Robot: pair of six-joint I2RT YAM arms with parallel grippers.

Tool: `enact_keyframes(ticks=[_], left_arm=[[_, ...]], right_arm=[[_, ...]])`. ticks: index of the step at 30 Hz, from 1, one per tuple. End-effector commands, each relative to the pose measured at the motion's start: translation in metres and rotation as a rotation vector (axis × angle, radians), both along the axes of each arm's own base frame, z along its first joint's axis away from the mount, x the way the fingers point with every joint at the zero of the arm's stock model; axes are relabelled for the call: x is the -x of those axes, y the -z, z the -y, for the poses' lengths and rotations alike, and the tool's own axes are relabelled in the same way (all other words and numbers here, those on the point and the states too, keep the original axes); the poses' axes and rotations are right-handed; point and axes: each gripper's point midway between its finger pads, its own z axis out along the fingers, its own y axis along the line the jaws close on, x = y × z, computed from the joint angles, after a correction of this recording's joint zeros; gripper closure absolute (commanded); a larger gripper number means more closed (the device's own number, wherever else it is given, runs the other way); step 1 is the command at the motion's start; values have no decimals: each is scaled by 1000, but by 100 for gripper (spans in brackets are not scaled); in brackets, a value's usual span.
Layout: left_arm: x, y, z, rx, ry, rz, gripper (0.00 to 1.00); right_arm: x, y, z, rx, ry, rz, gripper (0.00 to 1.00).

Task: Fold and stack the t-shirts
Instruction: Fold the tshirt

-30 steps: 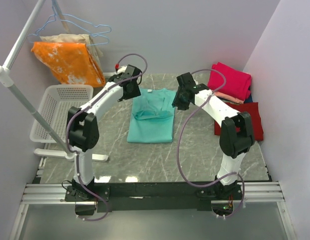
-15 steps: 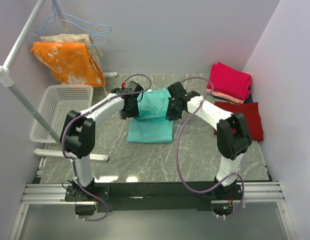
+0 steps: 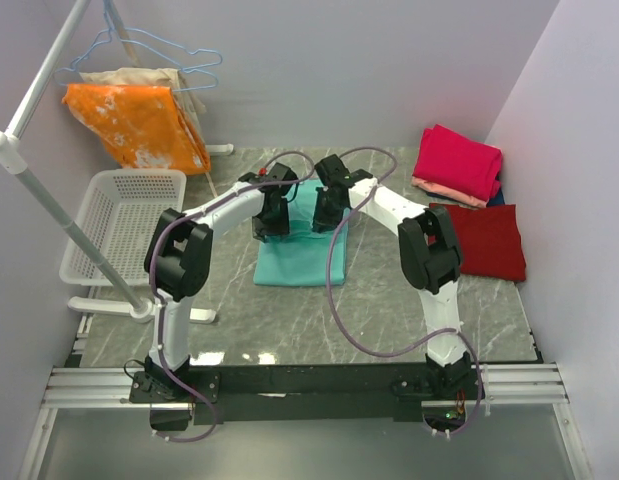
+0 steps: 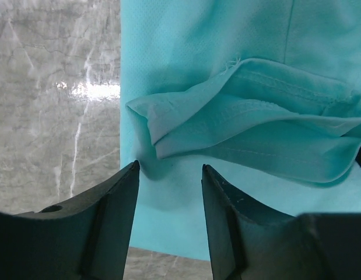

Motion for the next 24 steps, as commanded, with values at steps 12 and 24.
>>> enact_keyframes(ticks=[12, 24], left_arm=[[-32, -82, -22, -45, -72, 281, 44], [0, -61, -11, 15, 4, 105, 47]], right_arm=[[-85, -22, 41, 22, 225, 136, 81], [-73, -55, 74, 24, 286, 179, 81]])
